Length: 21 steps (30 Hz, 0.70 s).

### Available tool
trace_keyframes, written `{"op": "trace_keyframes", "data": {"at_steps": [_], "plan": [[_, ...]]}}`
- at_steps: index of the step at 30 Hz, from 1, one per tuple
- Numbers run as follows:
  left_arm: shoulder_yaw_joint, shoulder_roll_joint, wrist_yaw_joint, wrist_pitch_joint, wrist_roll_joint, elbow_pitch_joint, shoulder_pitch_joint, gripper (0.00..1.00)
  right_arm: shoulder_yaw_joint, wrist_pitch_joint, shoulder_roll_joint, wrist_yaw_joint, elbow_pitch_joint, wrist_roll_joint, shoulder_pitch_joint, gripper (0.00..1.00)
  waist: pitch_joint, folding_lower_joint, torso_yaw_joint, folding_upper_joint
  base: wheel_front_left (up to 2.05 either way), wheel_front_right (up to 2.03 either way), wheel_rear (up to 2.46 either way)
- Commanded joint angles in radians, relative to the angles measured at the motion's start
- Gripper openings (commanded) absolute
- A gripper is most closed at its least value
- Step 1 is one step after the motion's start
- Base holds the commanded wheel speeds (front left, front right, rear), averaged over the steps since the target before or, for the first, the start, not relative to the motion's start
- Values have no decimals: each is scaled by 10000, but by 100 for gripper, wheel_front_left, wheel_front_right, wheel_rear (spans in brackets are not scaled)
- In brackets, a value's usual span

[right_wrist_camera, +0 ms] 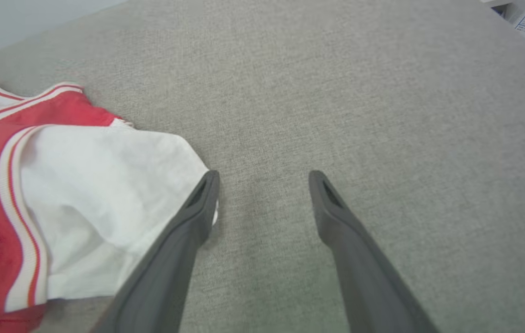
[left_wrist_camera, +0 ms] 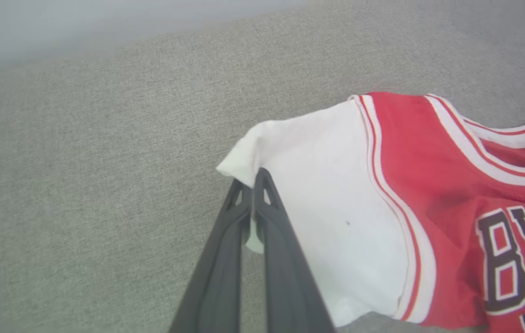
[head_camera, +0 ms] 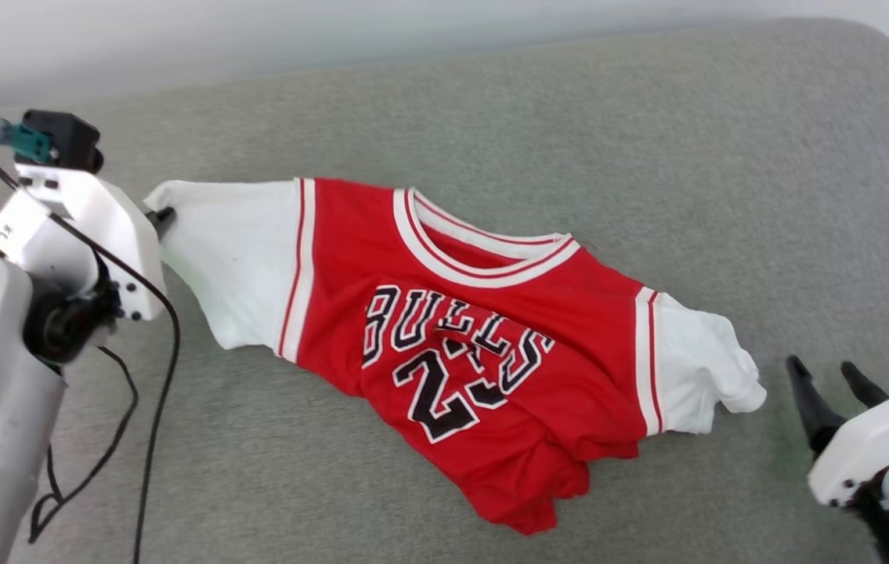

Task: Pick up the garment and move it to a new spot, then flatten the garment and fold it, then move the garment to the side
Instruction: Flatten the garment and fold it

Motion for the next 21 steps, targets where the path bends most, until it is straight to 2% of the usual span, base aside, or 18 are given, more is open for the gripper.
{"op": "trace_keyframes", "data": {"at_steps": [1,5,6,11,19,20,21], "plan": [[2,-43,56,-109,1,-210,211,0,-40,500,-215,-3,78,144,-261,100,-232,0,297,0,0,0,0],[-107,-99,195,-147,59,-855,474,0,269,2268,-695,-3,162,396,-693,100,-273,0,585,0,0,0,0],[-148,-127,236,-141,60,-1126,525,0,558,2992,-877,-3,141,459,-913,100,-216,0,708,0,0,0,0],[-195,-139,313,-222,131,-1651,523,0,1199,4436,-1130,-3,414,412,-1443,100,40,0,935,0,0,0,0],[-225,-103,297,-352,108,-1877,476,0,2077,6089,-795,1,1660,743,-1493,100,355,0,1082,0,0,0,0],[-227,-100,287,-365,92,-1873,473,0,2135,6249,-710,12,1787,798,-1475,82,366,0,1089,0,0,0,0],[-231,-92,277,-378,88,-1863,464,0,2180,6342,-697,12,1879,849,-1484,35,377,0,1093,0,0,0,0]]}}
